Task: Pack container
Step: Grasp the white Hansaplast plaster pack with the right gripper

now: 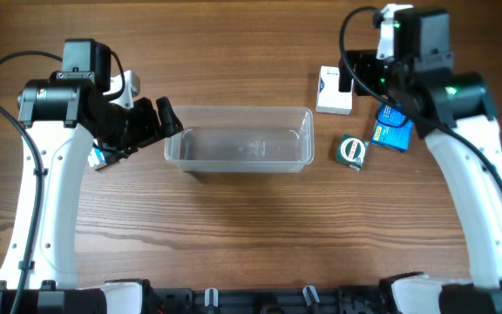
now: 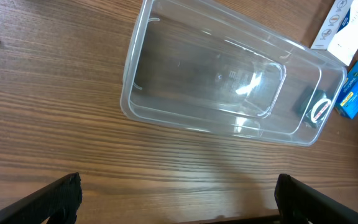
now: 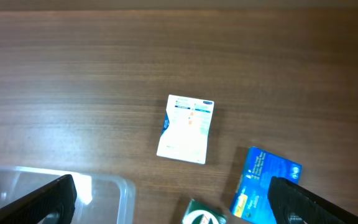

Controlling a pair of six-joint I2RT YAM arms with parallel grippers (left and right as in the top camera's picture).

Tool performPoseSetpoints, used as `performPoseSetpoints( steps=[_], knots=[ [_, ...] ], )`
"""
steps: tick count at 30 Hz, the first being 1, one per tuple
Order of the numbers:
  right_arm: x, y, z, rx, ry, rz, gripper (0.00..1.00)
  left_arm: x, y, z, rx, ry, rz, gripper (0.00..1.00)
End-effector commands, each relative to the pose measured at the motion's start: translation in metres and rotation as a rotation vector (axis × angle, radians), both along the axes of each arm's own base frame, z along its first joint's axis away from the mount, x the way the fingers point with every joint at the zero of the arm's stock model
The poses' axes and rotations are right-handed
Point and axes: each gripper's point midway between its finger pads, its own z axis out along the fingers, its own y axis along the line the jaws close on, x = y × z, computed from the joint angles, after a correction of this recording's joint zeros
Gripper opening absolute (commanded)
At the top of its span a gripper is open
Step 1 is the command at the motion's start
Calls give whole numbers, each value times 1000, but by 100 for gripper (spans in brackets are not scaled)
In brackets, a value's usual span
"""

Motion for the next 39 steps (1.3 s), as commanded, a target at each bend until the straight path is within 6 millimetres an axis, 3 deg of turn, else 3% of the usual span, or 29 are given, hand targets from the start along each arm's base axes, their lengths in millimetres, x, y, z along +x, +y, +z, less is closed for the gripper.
performPoseSetpoints(
  steps=[1, 9, 16, 19, 26, 39],
  knots=[
    [21, 0, -29, 30, 54, -82, 100, 3, -1, 5, -13, -12, 10, 100],
    [65, -3, -143, 8, 222, -191, 100, 6, -1, 5, -13, -24, 10, 100],
    [68, -8, -226, -29, 366, -206, 100, 7, -1, 5, -14, -29, 10, 100],
    [70, -9, -241, -33, 379, -207, 100, 7, -1, 6, -14, -31, 10, 100],
    [84, -6, -241, -16, 318, -204, 100, 8, -1, 6, -14, -35, 10, 100],
    [73, -8, -254, -79, 352, -115, 99, 8, -1, 6, -14, -35, 10, 100]
  ],
)
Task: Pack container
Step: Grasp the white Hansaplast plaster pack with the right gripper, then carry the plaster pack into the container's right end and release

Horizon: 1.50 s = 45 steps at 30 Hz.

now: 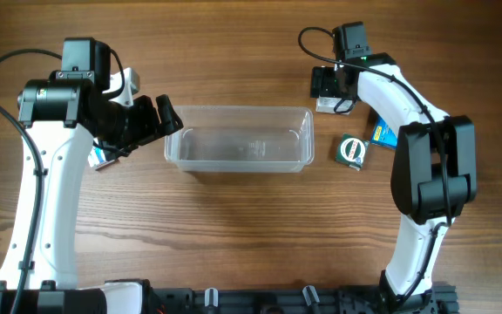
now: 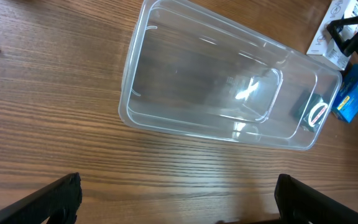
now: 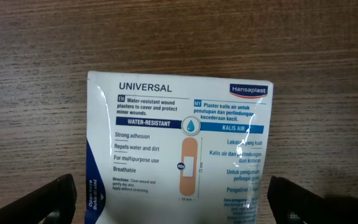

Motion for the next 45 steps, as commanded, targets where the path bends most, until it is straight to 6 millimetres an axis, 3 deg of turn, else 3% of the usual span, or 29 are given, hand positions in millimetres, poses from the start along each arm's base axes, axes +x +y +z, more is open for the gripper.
performPoseSetpoints(
  steps=[1, 5, 12, 14, 19, 23, 24, 27, 30, 33, 37, 42, 45],
  knots=[
    [-11, -7, -23, -27, 44, -2, 98, 3, -1, 5, -13, -13, 10, 100],
    [-15, -8, -32, -22, 41, -9, 95, 3, -1, 5, -13, -14, 10, 100],
    [-12, -7, -31, -20, 29, -8, 79, 3, -1, 5, -13, -13, 10, 100],
    [-8, -8, -22, -33, 21, 2, 75, 3, -1, 5, -13, -14, 10, 100],
    [8, -5, 46, -15, -109, 7, 71, 3, -1, 5, -13, -13, 10, 100],
    [1, -4, 112, 6, -218, 9, 71, 3, -1, 5, -13, -13, 10, 100],
    [-10, -1, 146, 27, -262, 4, 71, 3, -1, 5, -13, -13, 10, 100],
    [-37, 12, 187, 87, -294, 13, 70, 3, -1, 5, -13, -13, 10, 100],
    [-75, 51, 218, 208, -287, 89, 71, 3, -1, 4, -13, -12, 10, 100],
    [-104, 89, 224, 260, -249, 152, 71, 3, -1, 5, -13, -12, 10, 100],
    [-134, 137, 215, 291, -183, 229, 72, 3, -1, 5, -13, -13, 10, 100],
    [-163, 161, 198, 310, -96, 230, 72, 3, -1, 5, -13, -13, 10, 100],
    [-173, 161, 170, 288, -43, 204, 72, 3, -1, 5, -13, -12, 10, 100]
  ],
)
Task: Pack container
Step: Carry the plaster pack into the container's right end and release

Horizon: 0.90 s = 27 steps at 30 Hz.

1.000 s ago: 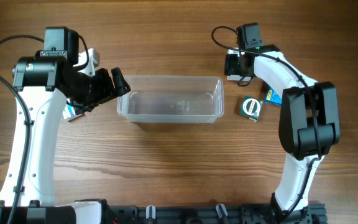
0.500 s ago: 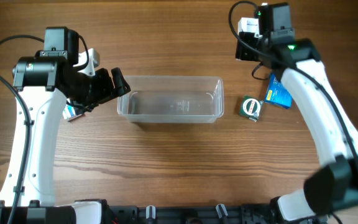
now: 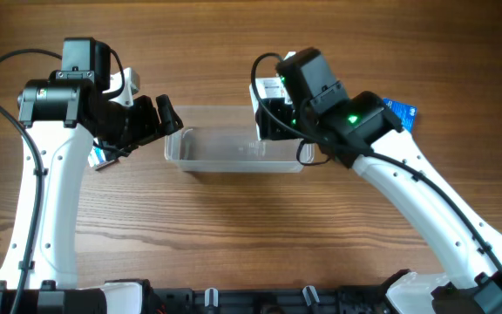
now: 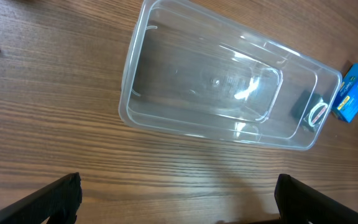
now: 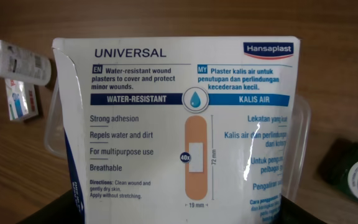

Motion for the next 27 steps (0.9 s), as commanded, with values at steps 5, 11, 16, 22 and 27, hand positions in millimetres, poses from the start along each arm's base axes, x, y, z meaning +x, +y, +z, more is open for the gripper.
performPoseSetpoints(
  steps=[5, 11, 16, 22, 27],
  knots=[
    [-10, -11, -52, -70, 60, -57, 72, 3, -1, 5, -13, -12, 10, 100],
    [-8, -11, -70, -80, 70, -61, 71, 3, -1, 5, -13, -12, 10, 100],
    [1, -9, -98, -111, 76, -68, 72, 3, -1, 5, -13, -12, 10, 100],
    [5, -6, -141, -174, 143, -51, 72, 3, -1, 5, -13, -12, 10, 100],
    [4, -22, -150, -263, 148, -82, 72, 3, -1, 5, -13, -12, 10, 100]
  ],
)
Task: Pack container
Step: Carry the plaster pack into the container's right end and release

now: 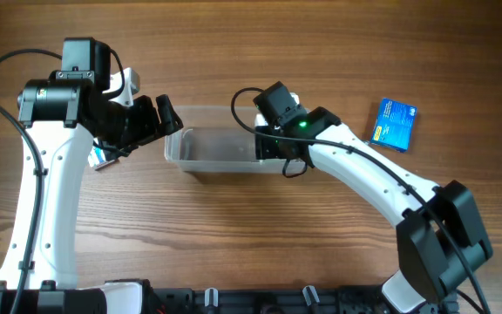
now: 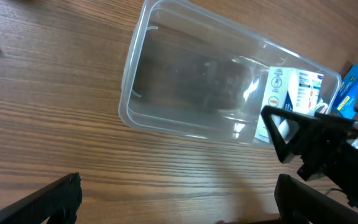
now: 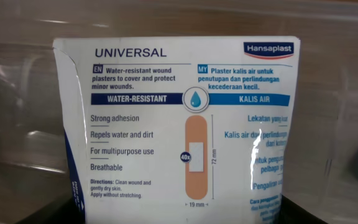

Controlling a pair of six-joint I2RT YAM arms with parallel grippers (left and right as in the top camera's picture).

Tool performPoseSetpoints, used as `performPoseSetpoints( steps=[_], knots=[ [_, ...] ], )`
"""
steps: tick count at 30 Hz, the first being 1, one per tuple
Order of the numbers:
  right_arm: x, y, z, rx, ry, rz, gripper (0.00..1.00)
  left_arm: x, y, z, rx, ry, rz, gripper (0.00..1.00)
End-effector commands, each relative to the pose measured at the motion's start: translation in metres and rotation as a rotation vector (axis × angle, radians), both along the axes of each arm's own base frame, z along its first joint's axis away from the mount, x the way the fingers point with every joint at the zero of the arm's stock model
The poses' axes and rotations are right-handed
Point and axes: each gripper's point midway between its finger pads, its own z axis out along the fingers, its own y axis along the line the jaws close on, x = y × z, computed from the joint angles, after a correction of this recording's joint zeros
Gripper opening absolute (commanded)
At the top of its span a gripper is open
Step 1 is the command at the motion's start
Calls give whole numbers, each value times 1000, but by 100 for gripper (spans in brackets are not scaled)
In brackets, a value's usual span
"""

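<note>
The clear plastic container [image 1: 200, 150] lies at mid-table, also seen in the left wrist view [image 2: 166, 74]. My right gripper [image 1: 268, 145] reaches into its right end, shut on a white Hansaplast plaster pack [image 3: 179, 124]. The pack stands inside the container's right end [image 2: 288, 99], with the clear walls behind it. My left gripper [image 1: 166, 122] hovers open just off the container's left end, its fingers [image 2: 48, 199] empty.
A blue box [image 1: 394, 123] lies on the table at the far right, also visible past the container [image 2: 347, 87]. A small blue and white item [image 1: 98, 159] sits under my left arm. My right arm crosses the table right of the container.
My right gripper has gone down with the plaster pack, from above the container's right part to inside its right end. My left arm has not moved.
First my right gripper hung open above the plaster pack lying beyond the container's right end. Then it was down at the pack. Later it held the pack above the container, and now the pack is inside it. My left gripper stayed open by the container's left end.
</note>
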Motion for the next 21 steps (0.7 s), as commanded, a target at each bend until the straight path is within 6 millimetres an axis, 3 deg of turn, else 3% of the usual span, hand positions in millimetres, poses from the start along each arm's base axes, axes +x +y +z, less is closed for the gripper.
performPoseSetpoints(
  steps=[1, 21],
  knots=[
    [-1, -14, -6, -81, -6, -15, 72, 3, -1, 4, -14, -12, 10, 100],
    [0, -16, -6, -95, -10, -11, 80, 3, -1, 5, -14, -12, 10, 100]
  ],
)
